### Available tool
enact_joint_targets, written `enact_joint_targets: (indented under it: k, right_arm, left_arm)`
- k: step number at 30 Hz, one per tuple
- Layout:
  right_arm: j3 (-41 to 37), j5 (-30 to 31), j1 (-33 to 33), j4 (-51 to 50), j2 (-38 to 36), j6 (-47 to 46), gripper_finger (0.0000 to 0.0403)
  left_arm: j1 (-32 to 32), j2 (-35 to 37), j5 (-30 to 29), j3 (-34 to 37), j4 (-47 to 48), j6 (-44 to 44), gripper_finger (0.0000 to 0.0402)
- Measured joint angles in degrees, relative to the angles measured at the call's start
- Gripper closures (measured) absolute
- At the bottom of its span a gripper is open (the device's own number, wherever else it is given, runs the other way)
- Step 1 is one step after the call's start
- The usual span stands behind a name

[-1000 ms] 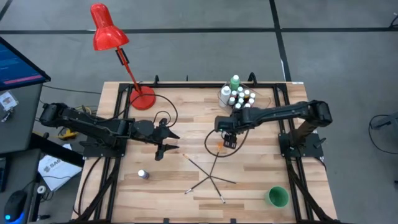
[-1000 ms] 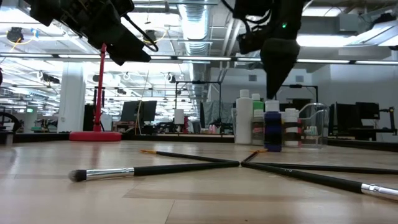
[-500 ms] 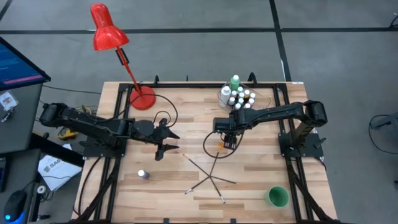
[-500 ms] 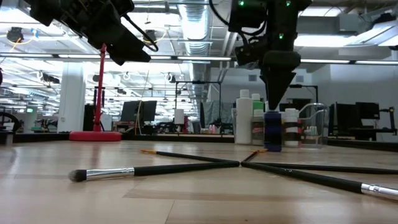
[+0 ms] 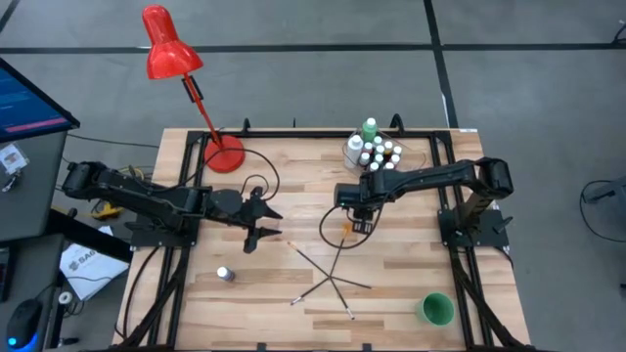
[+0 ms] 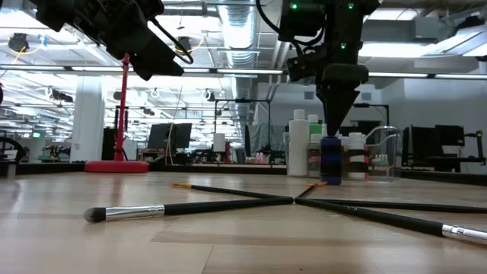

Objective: Pick & Place Paint Supplies
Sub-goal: Put the small dark blue paint bottle into the transparent bin

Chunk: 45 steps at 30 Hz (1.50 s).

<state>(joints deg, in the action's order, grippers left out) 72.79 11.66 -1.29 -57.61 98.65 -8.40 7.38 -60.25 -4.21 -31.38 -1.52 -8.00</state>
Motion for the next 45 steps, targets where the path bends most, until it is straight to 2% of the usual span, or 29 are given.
enact_joint_targets:
  k: [5,12,18,24,29,36,45]
  right_arm:
    - [-0.07,0.16,-0.01,-1.18,-1.7,0.72,0.0291]
    - [-0.07,2.42,-3.5,-5.04,-13.69,-1.57,0.0291]
    - [-0.04,4.07,-13.1,-8.95,-25.0,-7.81,0.0291]
    - [-0.02,3.7,-23.59,-15.31,-29.52,-11.63,0.0291]
    - [-0.01,-1.66,-24.31,-17.61,-29.27,-11.4,0.0291]
    - [-0.02,-1.02,-22.3,-21.02,-23.08,-12.68,0.0291]
    - [-0.02,0.22,-22.24,-17.23,-13.75,-9.12,0.0282]
  left_arm:
    - [0.1,0.0,0.02,0.0,0.0,0.0,0.0204]
    - [0.08,0.0,0.02,0.0,0.05,0.01,0.0204]
    - [0.08,0.0,0.0,0.0,0.07,0.01,0.0204]
    - [0.08,0.0,0.0,0.0,0.07,-0.01,0.0204]
    - [0.08,0.0,0.0,0.0,0.09,0.01,0.0204]
    - [0.08,0.0,0.0,0.01,0.09,0.0,0.0204]
    - [0.08,0.0,0.0,0.02,0.12,0.01,0.0204]
